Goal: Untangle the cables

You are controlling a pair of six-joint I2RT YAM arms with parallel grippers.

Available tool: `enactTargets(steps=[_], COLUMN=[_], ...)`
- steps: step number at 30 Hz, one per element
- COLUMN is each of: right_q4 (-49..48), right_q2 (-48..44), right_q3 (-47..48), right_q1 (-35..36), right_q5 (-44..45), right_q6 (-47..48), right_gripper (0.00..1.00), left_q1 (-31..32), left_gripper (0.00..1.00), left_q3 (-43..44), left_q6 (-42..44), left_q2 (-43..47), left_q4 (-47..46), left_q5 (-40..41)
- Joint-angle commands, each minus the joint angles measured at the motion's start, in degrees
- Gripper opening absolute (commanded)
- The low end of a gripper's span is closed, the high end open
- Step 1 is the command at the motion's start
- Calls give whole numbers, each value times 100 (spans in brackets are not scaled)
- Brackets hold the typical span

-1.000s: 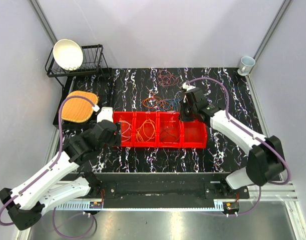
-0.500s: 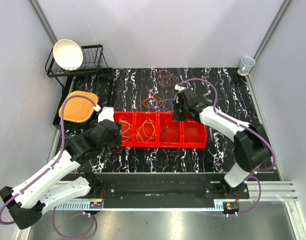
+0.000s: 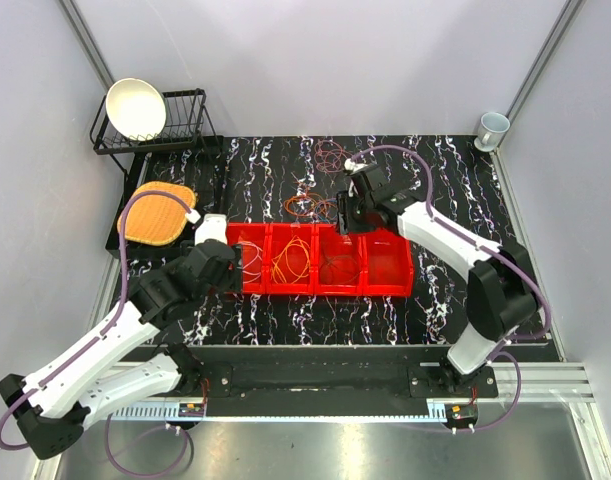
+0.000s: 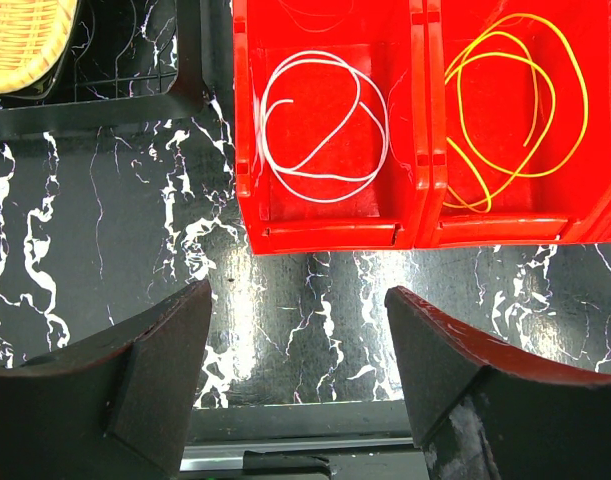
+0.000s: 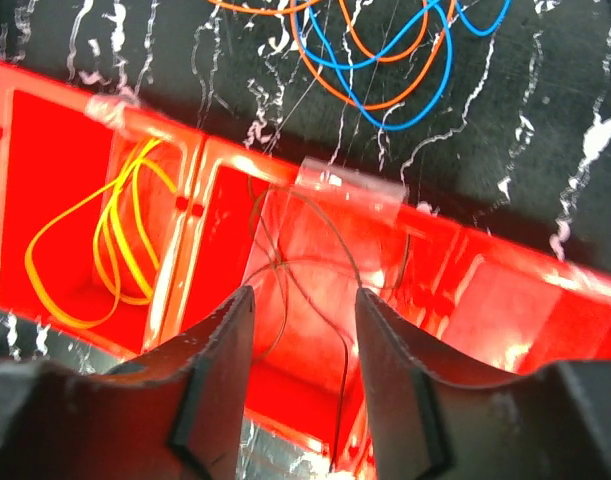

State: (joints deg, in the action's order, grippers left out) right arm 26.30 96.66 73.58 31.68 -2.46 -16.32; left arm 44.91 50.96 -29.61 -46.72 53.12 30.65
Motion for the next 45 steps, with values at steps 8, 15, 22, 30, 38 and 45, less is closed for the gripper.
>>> enactTargets(steps=[8,15,22,30,38,45], right_q4=[982,1026,973,867,692,595], right_q2=[-1474,-1958,-1801,-1423,-1132,-983], right_q3=[34,-836,-1188,-1215,-1285,-1162], right_q1=[49,57,119,128,128,136], right_q5=[-34,-413,-633,-651,-668,-738], right_q6=[24,-284,-346,-399,-355,-381], right_gripper=[58,58,56,52,48,33], left_q1=[-8,-8,-8,-8,-8,-8], left_gripper=[73,73,73,73,73,73], left_q3=[11,10,2,11,11,11], left_q6=[-10,-19,-19,-19,-19,-19], left_q2=[198,181,198,198,189,163], left_q4=[-135,-136,-136,-135,-135,-135], left_q5=[134,134,134,134,134,134])
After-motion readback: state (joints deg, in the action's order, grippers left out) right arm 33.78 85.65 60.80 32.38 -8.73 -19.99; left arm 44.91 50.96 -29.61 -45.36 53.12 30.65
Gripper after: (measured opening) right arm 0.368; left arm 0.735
